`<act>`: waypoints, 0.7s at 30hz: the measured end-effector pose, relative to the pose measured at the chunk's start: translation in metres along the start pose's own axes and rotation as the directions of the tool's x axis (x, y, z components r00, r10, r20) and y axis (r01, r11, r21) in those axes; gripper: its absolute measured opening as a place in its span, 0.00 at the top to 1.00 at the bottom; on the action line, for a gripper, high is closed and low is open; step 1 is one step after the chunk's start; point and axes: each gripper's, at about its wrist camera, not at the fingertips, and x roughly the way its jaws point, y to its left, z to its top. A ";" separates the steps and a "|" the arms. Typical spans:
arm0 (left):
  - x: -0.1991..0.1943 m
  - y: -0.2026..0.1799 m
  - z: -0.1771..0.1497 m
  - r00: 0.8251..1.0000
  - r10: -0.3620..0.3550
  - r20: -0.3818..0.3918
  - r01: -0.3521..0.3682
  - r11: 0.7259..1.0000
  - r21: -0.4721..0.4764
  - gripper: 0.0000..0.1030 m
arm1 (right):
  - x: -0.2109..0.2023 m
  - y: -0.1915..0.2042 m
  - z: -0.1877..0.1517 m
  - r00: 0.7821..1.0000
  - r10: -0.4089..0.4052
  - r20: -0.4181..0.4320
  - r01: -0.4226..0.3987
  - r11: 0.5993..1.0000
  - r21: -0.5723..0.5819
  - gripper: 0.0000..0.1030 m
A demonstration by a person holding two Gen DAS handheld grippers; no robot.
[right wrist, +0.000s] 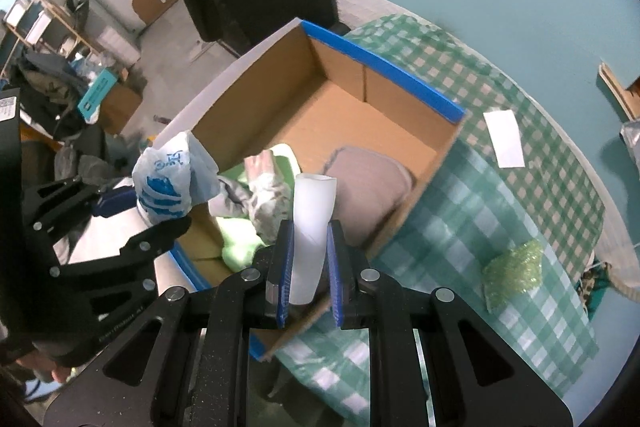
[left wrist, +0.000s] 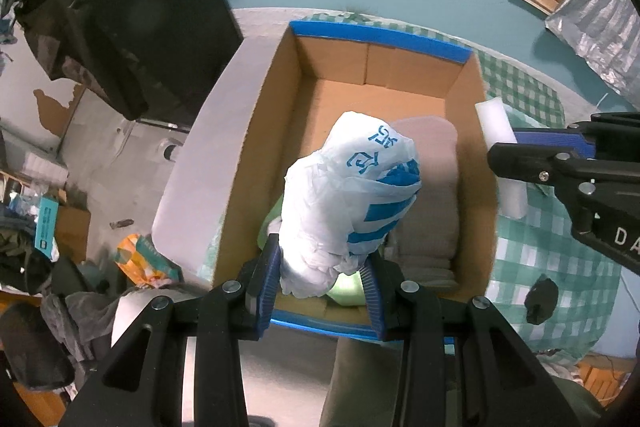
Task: Organize soft objects
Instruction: 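Lower both held items into the box and open both tools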
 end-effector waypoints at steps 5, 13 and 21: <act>0.010 0.008 0.002 1.000 0.008 -0.017 -0.008 1.000 -0.011 0.63 | 0.015 0.009 0.009 1.000 0.000 -0.021 0.000 1.000 0.005 0.86; 0.022 0.018 0.001 0.999 0.018 -0.049 -0.019 0.999 -0.028 0.61 | 0.034 0.012 0.016 0.998 -0.003 -0.058 0.005 1.000 0.027 0.79; 0.017 0.014 0.000 0.999 0.030 -0.042 -0.032 0.999 -0.039 0.43 | 0.028 0.005 0.014 0.999 0.004 -0.046 -0.002 0.999 0.048 0.63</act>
